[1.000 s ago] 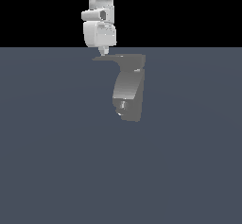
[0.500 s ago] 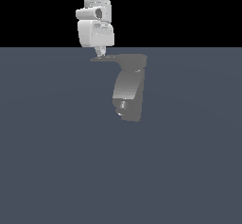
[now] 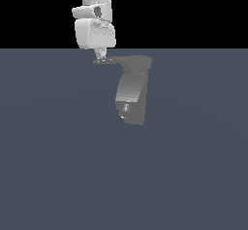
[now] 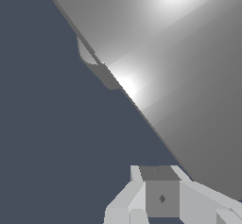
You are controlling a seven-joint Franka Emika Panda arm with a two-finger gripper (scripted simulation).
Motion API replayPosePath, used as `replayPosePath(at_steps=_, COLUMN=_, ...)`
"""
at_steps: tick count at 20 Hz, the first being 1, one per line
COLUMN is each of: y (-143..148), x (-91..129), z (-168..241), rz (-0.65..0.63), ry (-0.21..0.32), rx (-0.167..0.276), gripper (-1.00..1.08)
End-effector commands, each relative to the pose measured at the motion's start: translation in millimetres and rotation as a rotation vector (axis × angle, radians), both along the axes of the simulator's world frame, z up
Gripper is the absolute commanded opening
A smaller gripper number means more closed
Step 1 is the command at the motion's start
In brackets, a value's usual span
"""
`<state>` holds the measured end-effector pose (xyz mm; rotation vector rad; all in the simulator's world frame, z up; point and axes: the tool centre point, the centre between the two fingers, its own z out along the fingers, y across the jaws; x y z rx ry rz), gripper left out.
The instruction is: Turn on the faucet by rotating a designated handle.
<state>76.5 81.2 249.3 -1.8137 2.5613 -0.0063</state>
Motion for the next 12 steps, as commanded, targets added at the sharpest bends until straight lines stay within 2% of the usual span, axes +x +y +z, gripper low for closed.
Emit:
replayPosePath(at_steps=1, y=9.2, x=-9.9, z=-0.3, rz=0.007, ry=0.004, rx=0.002, gripper=-1.0)
replayPosePath(at_steps=6, y=13.7, x=-21.4, z=-0.6, rz=0.006, ry=0.005, rx=0.001, gripper=-1.0)
replayPosePath(at_steps=7, y=8.0, x=-16.4, z=0.0, rz=0.02, ry=0.001, rx=0.0, gripper=-1.0)
replayPosePath(at_steps=12, y=3.6, x=-29.7, z=-0.1, rz=0.019, ry=0.001, rx=0.0, gripper=-1.0)
